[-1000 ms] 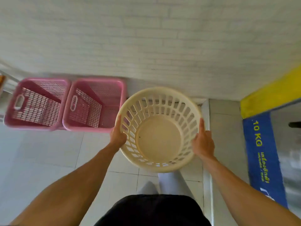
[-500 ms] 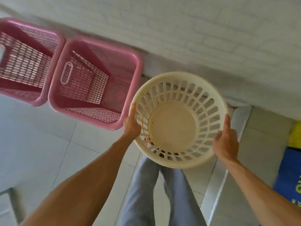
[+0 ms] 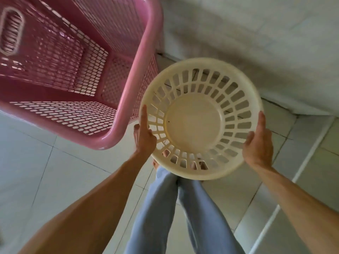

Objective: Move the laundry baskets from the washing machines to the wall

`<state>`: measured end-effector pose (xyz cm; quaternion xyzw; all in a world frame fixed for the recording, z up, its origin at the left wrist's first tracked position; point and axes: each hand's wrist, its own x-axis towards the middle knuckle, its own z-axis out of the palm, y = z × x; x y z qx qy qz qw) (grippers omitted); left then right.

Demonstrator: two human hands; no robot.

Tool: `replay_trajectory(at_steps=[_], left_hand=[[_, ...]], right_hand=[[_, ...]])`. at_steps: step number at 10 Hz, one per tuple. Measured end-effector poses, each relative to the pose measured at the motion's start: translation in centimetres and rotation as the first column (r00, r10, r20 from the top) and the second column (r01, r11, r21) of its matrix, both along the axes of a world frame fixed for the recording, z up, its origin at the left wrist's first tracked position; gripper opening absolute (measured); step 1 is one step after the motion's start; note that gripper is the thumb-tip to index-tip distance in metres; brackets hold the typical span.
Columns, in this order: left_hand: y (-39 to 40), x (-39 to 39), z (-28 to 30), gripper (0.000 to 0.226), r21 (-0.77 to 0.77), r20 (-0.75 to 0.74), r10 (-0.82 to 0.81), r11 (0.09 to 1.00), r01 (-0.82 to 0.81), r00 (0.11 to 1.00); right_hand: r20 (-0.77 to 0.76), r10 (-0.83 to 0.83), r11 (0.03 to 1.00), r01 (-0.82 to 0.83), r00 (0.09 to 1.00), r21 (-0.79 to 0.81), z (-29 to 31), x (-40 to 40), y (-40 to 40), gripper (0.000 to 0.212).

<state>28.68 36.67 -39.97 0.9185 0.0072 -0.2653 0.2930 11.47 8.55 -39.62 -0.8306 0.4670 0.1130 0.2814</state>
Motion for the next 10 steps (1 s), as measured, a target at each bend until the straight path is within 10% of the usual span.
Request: replay_trajectory(at_steps=[3, 6, 10], left_hand=[[1.3, 0.2, -4.4, 0.094, -0.041, 0.184, -0.002, 0.999, 0.009, 0.983], [0.7, 2.5, -2.8, 0.093, 0.122, -0.017, -0.086, 0.989, 0.087, 0.996], [0.3, -3.1, 15.1, 0.057, 0.033, -0.003, -0.15, 0.988, 0.15, 0.989]], right_hand=[[0.141, -0.077, 0.997, 0.073, 0.987, 0.03, -5.1, 1.2, 1.4, 0.071], [-0.013, 0.039, 0.995, -0.038, 0.999, 0.089, -3.2, 3.9, -1.2, 0.073], [-0.066, 0.069, 0.989, -0.06, 0.995, 0.132, 13.5, 2.7, 7.3, 0.044]])
